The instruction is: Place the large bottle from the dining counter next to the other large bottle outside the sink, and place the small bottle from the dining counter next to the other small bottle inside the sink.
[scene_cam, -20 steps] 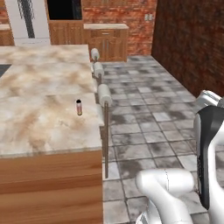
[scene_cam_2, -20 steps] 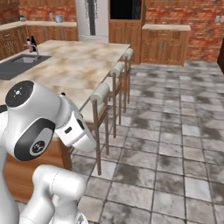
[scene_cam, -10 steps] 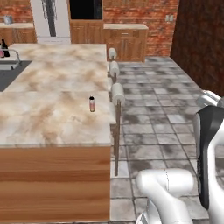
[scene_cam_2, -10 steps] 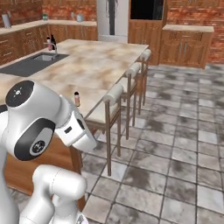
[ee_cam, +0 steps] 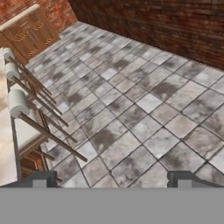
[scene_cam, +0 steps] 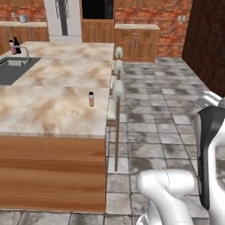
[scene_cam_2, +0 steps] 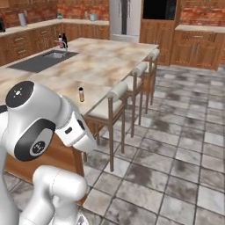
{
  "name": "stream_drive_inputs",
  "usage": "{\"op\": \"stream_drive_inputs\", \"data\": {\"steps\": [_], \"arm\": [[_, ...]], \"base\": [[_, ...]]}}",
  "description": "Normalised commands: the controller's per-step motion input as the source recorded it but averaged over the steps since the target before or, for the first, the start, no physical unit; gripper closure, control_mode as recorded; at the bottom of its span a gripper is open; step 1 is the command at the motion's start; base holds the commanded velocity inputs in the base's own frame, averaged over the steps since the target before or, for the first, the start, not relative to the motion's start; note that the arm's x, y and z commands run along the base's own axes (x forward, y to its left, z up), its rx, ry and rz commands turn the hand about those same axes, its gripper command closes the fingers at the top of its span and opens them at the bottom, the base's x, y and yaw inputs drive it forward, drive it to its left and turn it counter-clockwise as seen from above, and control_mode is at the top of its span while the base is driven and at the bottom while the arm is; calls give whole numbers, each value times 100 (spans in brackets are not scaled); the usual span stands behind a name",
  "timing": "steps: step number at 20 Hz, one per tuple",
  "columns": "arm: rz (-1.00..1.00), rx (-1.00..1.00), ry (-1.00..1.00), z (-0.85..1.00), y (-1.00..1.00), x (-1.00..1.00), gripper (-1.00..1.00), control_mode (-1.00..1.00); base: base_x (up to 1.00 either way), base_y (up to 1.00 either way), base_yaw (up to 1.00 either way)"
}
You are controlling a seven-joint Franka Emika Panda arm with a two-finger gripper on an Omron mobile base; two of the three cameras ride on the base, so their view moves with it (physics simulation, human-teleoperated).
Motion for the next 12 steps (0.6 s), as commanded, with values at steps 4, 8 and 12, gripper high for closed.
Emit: {"op": "stream_drive_inputs", "data": {"steps": [4, 8, 12], "arm": [[0, 0, 0, 0, 0, 0, -100, 100], [0, 0, 0, 0, 0, 0, -100, 100], [0, 0, 0, 0, 0, 0, -100, 100]], "base": [[-36, -43, 19], [-40, -28, 21], [-19, -9, 24]]}}
